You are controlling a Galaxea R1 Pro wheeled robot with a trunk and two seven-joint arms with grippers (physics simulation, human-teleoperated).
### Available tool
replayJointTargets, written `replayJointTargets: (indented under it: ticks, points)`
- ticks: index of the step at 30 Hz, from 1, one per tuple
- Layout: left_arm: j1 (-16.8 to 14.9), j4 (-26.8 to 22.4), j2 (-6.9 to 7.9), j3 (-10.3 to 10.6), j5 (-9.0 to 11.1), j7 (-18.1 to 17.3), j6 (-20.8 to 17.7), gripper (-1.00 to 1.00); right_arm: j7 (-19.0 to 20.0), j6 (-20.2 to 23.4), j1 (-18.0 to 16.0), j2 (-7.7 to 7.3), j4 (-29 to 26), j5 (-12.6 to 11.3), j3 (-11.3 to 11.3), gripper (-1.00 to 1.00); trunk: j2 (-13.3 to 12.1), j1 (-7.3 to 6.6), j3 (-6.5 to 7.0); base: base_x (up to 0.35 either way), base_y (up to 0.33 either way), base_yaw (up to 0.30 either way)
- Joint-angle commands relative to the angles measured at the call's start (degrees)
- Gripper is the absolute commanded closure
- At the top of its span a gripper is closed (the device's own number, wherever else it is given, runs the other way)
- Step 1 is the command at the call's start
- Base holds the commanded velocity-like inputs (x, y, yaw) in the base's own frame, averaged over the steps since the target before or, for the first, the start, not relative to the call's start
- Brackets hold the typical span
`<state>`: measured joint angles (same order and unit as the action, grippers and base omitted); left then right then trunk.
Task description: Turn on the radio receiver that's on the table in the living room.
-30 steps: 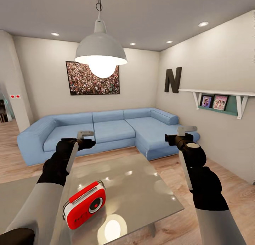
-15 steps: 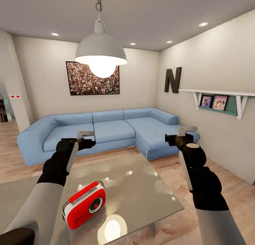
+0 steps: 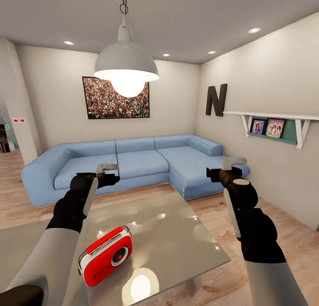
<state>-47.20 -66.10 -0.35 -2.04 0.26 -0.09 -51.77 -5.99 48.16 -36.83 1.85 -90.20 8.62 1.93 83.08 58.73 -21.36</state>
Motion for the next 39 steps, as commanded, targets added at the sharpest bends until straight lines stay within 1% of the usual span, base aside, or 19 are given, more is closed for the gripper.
replayJointTargets:
  ticks: [1, 8, 11, 14, 15, 16, 20, 23, 24, 25, 32, 39]
  points:
    - [0.0, 0.0, 0.0, 0.0, 0.0, 0.0, 0.0, -1.0, -0.1, 0.0, 0.0, 0.0, 0.0, 0.0, 0.0, -1.0, 0.0, 0.0, 0.0, 0.0, 0.0, 0.0]
    - [0.0, 0.6, 0.0, 0.0, 0.0, 0.0, 0.0, -1.0, 0.0, 0.0, 0.0, 0.0, 0.0, 0.0, 0.0, -1.0, 0.0, 0.0, 0.0, 0.0, 0.0, 0.0]
    - [0.0, 1.6, 0.04, -0.1, 0.0, 0.0, 0.0, -1.0, 0.0, 0.0, 0.0, 0.0, 0.0, 0.0, 0.0, -1.0, 0.0, 0.0, 0.0, 0.0, 0.0, 0.0]
    - [0.0, 3.9, 0.13, -0.3, 0.0, 0.0, 0.0, -1.0, 0.0, 0.0, 0.2, 0.0, 0.0, 0.0, 0.0, -1.0, 0.0, 0.0, 0.0, 0.0, 0.0, 0.0]
    - [0.0, 7.6, 0.47, -0.4, -0.1, 0.0, 0.2, -1.0, 0.0, 0.0, 0.3, -0.04, 0.1, 0.1, 0.0, -1.0, 0.0, 0.0, 0.0, 0.0, 0.0, 0.0]
    - [0.0, 8.9, 0.72, -0.5, -0.1, 0.0, 0.2, -1.0, 0.0, 0.0, 0.4, -0.06, 0.1, 0.1, 0.0, -1.0, 0.0, 0.0, 0.0, 0.0, 0.0, 0.0]
    - [0.0, 12.9, 1.62, -0.5, -0.3, 0.0, 0.4, -1.0, 0.0, -0.1, 0.5, -0.08, 0.1, 0.1, 0.0, -1.0, 0.0, 0.0, 0.0, 0.0, 0.0, 0.0]
    - [0.0, 14.4, 2.04, -0.5, -0.4, 0.0, 0.5, -1.0, 0.1, -0.1, 0.6, -0.09, 0.1, 0.1, 0.0, -1.0, 0.0, 0.0, 0.0, 0.0, 0.0, 0.0]
    - [0.0, 15.7, 2.58, -0.5, -0.5, 0.0, 0.6, -1.0, 0.1, -0.1, 0.8, -0.09, 0.1, 0.1, 0.0, -1.0, 0.0, 0.0, 0.0, 0.0, 0.0, 0.0]
    - [0.0, 16.2, 2.7, -0.5, -0.5, 0.0, 0.6, -1.0, 0.1, -0.2, 0.9, -0.09, 0.2, 0.1, 0.0, -1.0, 0.0, 0.0, 0.0, 0.0, 0.0, 0.0]
    - [0.0, 17.9, 2.92, -0.5, -0.7, -0.1, 0.4, -1.0, 0.1, -2.9, 2.0, -0.08, 0.2, 0.1, 0.0, -1.0, 0.0, 0.0, 0.0, 0.0, 0.0, 0.0]
    - [0.0, 18.2, 3.29, -0.5, -1.0, 0.0, 0.2, -1.0, 0.2, -4.1, 3.1, -0.02, 0.2, 0.1, 0.0, -1.0, 0.0, 0.0, 0.0, 0.0, 0.0, 0.0]
